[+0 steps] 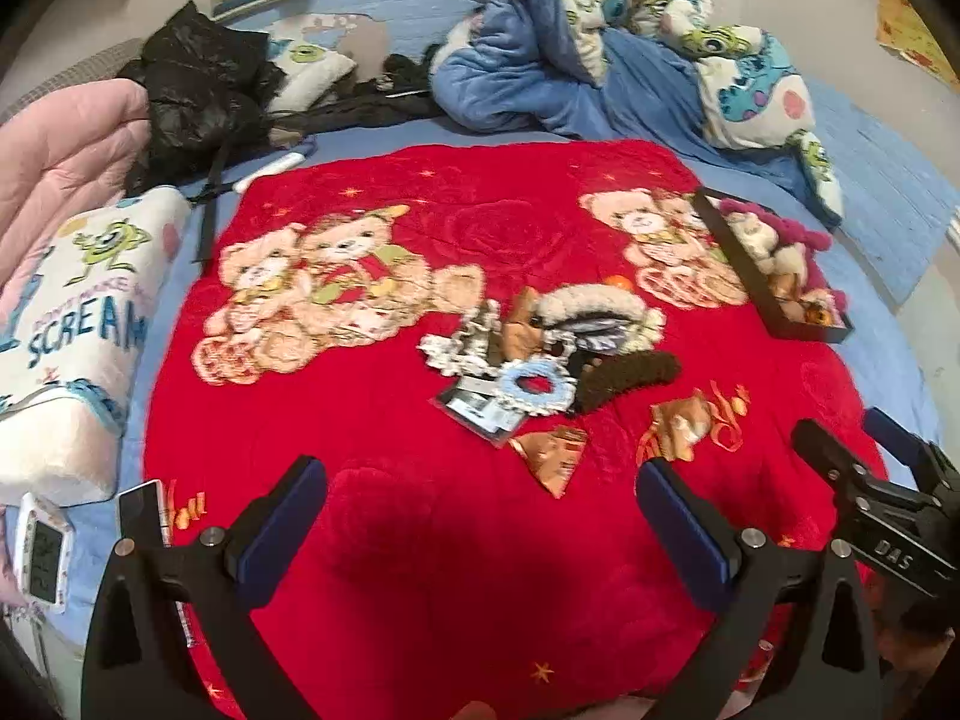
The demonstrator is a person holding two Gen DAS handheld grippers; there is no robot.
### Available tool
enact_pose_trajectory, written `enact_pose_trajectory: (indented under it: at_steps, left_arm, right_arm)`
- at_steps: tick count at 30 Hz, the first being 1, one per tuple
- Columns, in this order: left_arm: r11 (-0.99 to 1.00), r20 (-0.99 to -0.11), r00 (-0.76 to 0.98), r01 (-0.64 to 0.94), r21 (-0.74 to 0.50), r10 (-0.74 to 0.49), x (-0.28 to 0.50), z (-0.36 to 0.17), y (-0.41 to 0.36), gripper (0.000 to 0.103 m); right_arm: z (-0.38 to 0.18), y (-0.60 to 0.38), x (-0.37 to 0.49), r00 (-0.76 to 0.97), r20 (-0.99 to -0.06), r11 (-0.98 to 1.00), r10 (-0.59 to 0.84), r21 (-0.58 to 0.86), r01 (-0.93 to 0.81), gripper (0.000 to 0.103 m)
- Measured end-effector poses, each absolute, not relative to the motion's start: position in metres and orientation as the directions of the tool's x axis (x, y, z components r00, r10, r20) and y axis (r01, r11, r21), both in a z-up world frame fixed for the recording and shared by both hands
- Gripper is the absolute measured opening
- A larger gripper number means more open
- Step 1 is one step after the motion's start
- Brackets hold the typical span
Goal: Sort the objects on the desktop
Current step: 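Move both tools toward the pile of accessories and snack packets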
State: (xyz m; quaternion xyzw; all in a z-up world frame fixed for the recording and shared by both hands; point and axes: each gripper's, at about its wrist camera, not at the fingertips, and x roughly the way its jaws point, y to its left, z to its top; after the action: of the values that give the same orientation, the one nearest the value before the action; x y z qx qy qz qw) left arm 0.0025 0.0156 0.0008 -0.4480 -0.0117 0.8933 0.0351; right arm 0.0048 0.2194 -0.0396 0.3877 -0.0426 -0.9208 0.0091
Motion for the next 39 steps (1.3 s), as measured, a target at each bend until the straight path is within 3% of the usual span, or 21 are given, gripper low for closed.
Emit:
enact_pose_trajectory:
  at_steps: [6, 11, 17, 26, 39]
  left_arm:
    - [-0.996, -0.812, -0.578, -0.057, -0.064, 0.085, 0.004, -0.004, 0.016, 0.103]
    - [-0.996, -0.837, -0.539, -0.032, -0.088, 0.091, 0.003, -0.014, 0.009, 0.103]
    - [-0.987, -0.846, -0.51, -0.046, -0.154, 0.156, 0.004, -0.021, 0.007, 0.103]
    - [-0.982, -0.844, -0.503, -0.109, -0.153, 0.187, 0.001, -0.018, 0.02, 0.103]
    - [-0.971, -0.845, -0.479, -0.117, -0.209, 0.24, -0.005, -0.025, 0.017, 0.103]
  right_arm:
    - [-0.04, 0.222, 0.005, -0.695, -0.717, -0.994, -0.061, 0.107, -0.022, 0.103]
    - [-0.043, 0.23, 0.002, -0.668, -0.725, -0.973, -0.166, 0.231, -0.008, 0.103]
    - [-0.043, 0.223, 0.006, -0.673, -0.72, -0.978, -0.168, 0.21, 0.02, 0.103]
    - [-0.046, 0.211, 0.005, -0.684, -0.721, -0.993, -0.109, 0.108, 0.043, 0.103]
    - [-0.054, 0.218, 0.002, -0.654, -0.74, -0.983, -0.156, 0.181, 0.029, 0.103]
